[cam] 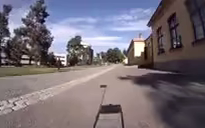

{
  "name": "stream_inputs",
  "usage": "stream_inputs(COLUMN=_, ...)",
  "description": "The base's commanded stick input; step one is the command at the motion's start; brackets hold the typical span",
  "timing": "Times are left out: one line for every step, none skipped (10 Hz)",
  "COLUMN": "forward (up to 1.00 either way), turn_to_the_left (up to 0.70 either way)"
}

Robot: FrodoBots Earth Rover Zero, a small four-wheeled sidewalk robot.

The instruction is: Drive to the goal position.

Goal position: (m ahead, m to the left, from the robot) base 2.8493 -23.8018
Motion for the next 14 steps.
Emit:
stream_inputs(forward=0.00, turn_to_the_left=-0.60)
stream_inputs(forward=0.00, turn_to_the_left=-0.60)
stream_inputs(forward=0.00, turn_to_the_left=-0.60)
stream_inputs(forward=0.00, turn_to_the_left=-0.60)
stream_inputs(forward=0.00, turn_to_the_left=-0.60)
stream_inputs(forward=0.00, turn_to_the_left=-0.60)
stream_inputs(forward=0.00, turn_to_the_left=-0.60)
stream_inputs(forward=0.00, turn_to_the_left=-0.60)
stream_inputs(forward=0.00, turn_to_the_left=-0.60)
stream_inputs(forward=0.00, turn_to_the_left=-0.60)
stream_inputs(forward=0.00, turn_to_the_left=-0.60)
stream_inputs(forward=0.00, turn_to_the_left=-0.60)
stream_inputs(forward=0.00, turn_to_the_left=-0.60)
stream_inputs(forward=0.00, turn_to_the_left=-0.60)
